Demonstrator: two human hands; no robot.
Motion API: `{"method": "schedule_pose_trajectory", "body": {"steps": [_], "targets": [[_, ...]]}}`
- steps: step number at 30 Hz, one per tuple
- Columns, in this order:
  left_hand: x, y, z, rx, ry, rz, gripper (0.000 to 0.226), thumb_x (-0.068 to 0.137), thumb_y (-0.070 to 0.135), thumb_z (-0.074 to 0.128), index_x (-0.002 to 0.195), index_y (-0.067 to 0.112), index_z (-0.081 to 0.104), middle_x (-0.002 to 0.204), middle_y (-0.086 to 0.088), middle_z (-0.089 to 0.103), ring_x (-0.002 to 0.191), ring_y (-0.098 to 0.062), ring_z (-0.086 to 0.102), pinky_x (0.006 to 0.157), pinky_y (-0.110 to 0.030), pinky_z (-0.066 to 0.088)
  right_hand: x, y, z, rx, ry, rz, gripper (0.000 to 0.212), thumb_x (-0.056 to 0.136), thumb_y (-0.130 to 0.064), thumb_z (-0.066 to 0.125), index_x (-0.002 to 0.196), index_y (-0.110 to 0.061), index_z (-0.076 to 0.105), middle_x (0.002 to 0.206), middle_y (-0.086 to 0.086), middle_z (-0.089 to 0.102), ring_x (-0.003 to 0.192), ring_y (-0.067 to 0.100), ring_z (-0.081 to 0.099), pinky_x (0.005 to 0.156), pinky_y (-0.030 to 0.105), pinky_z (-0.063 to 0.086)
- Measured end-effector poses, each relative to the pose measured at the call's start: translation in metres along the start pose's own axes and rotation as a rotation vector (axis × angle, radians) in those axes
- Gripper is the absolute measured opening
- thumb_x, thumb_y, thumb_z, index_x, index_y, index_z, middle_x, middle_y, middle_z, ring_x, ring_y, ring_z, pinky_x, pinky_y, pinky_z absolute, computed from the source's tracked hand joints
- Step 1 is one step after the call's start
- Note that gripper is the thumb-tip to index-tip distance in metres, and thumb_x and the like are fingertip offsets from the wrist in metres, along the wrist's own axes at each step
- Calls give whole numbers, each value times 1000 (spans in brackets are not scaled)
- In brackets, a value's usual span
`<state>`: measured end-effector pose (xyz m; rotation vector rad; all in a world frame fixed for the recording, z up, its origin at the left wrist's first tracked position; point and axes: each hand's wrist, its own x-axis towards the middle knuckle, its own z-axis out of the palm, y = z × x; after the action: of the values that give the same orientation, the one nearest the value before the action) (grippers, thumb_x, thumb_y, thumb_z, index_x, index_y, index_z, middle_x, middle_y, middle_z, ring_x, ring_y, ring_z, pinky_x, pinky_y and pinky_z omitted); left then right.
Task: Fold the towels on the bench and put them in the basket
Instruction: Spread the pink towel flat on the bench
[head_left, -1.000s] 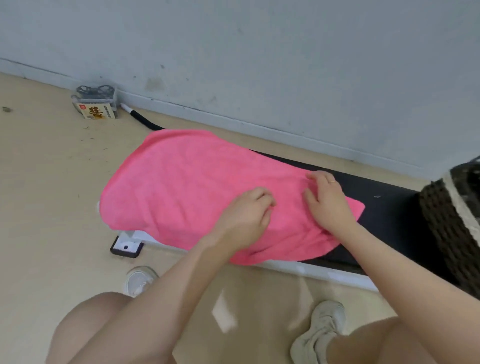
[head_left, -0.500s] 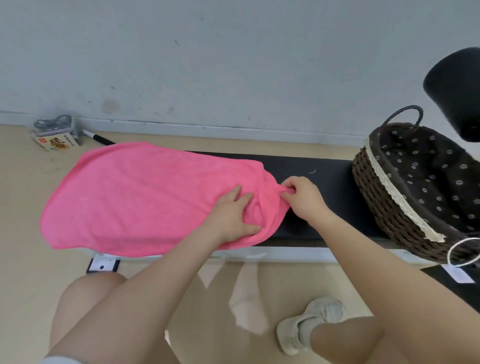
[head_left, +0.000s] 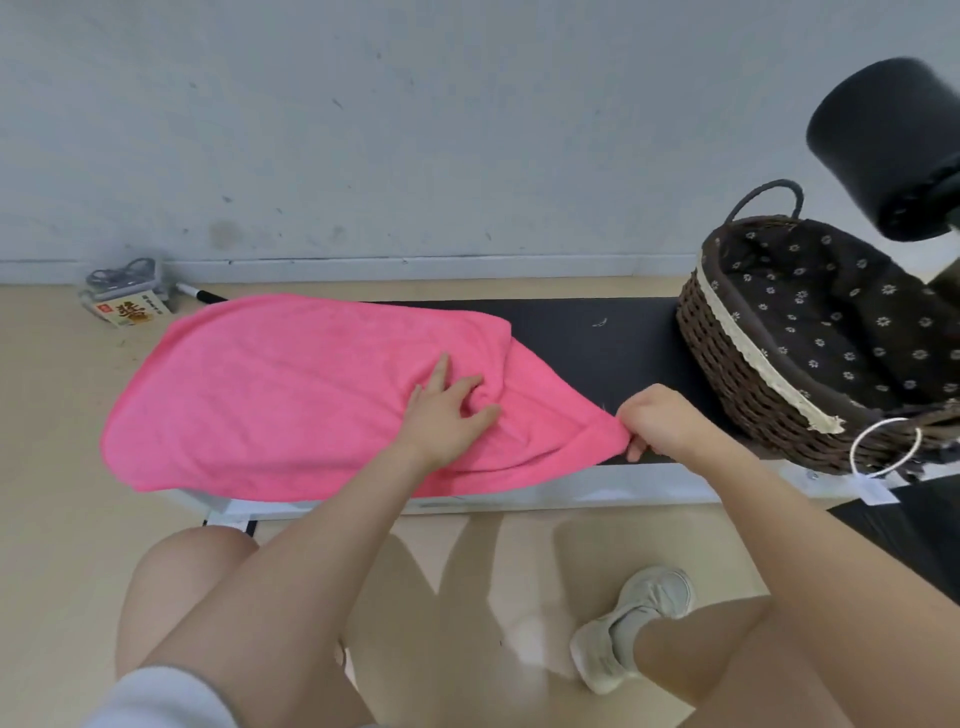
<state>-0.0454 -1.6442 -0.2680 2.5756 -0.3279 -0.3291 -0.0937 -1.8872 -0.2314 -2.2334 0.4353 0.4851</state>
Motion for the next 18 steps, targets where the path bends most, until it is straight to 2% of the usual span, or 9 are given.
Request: {"method": "schedule_pose_trajectory", "body": {"steps": [1,3,5,7,9,11,13,15,18], "targets": [[-1,-1,1,44,39,22,49,90,45,50,134,23,48,157,-13,11,143,-25,19,116,-37,17,-2,-5,-3,-70,-69,36,20,76,-3,38,59,-5,47,55,13,58,42,15,52,46,22,29],[1,-2,1,91,125,53,35,93,39,48,115,16,61,150,-14,27,133,-29,35,107,-38,33,1,-18,-8,-256,-146,57,23,82,-14,43,60,-10,47,65,8,62,50,19,62,48,23,32],[10,-2,-4,57,210,70,33,95,33,44,100,8,64,141,-14,39,123,-32,45,100,-40,39,12,-31,-6,-439,18,-38,27,87,-29,47,64,-14,49,79,8,66,69,25,66,56,27,41],[27,-3,-13,36,284,93,33,95,25,39,108,5,62,137,-14,44,119,-33,47,100,-40,39,25,-46,4,-450,265,-167,20,89,-31,49,74,-18,52,93,8,66,86,29,61,68,32,46],[47,-2,-24,18,305,124,33,94,12,40,123,7,55,140,-13,43,125,-32,43,105,-36,33,47,-60,18,-358,312,-252,15,89,-24,49,94,-15,61,103,8,66,98,31,60,80,37,49],[68,-2,-33,33,247,171,40,93,5,42,133,7,47,142,-12,42,131,-27,38,108,-30,24,71,-73,32,-332,248,-287,25,90,-18,48,109,-9,62,109,11,65,105,31,58,87,40,49],[87,-1,-37,113,115,195,46,93,12,46,139,9,39,142,-11,44,132,-26,38,110,-30,23,89,-84,43,-333,239,-291,25,89,-19,48,106,-6,61,105,13,64,102,33,58,82,39,50],[100,-3,-36,233,-25,177,48,91,23,51,138,13,40,134,-12,49,125,-30,43,108,-35,28,102,-91,51,-334,251,-284,22,88,-22,51,99,-5,60,101,12,64,96,33,59,76,38,50],[106,-6,-37,226,-15,146,41,87,25,58,126,15,50,122,-10,54,114,-29,49,98,-40,40,108,-91,53,-260,204,-253,17,88,-25,55,89,-10,64,92,7,67,88,28,62,75,41,53]]}}
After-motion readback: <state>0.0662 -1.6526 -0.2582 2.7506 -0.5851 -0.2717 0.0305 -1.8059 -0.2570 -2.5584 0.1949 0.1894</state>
